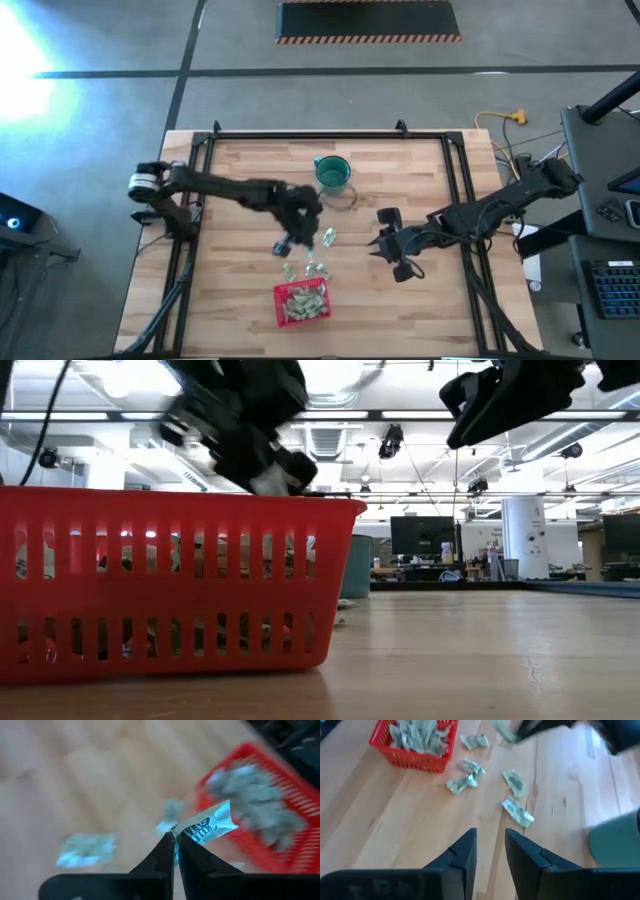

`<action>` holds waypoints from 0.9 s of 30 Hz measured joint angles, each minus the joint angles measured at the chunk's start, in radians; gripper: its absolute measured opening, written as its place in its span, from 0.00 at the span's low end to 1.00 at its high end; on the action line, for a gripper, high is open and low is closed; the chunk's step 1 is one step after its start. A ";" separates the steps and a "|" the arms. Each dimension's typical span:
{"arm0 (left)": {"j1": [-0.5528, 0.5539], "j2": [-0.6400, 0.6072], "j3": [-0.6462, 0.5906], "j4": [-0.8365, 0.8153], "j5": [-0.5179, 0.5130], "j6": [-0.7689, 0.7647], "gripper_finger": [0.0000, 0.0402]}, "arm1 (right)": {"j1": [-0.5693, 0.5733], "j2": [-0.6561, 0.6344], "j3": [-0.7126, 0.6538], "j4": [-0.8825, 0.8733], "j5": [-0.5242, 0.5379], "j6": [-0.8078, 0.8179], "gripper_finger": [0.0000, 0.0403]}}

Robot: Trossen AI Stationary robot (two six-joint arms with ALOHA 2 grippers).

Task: Pick and place items into bin
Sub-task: Put the green stevia packet into the red bin

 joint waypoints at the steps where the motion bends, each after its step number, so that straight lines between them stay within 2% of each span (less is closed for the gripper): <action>1: -0.031 -0.015 -0.013 0.020 0.002 -0.004 0.00 | 0.000 0.000 -0.014 0.032 0.000 -0.014 0.22; 6: -0.189 -0.075 -0.078 0.112 -0.051 -0.076 0.00 | 0.000 0.004 -0.060 0.132 -0.001 -0.065 0.21; 13: -0.353 -0.073 -0.092 0.155 -0.290 -0.157 0.00 | -0.001 0.031 -0.093 0.235 -0.001 -0.074 0.20; 17: -0.384 -0.053 -0.093 0.155 -0.349 -0.167 0.00 | -0.002 0.068 -0.115 0.264 -0.001 -0.074 0.20; 22: -0.385 -0.004 -0.093 0.152 -0.391 -0.299 0.02 | -0.013 0.147 -0.118 0.271 -0.001 -0.043 0.21; 27: -0.385 0.059 -0.094 0.154 -0.419 -0.340 0.13 | -0.033 0.238 -0.116 0.330 0.000 -0.040 0.21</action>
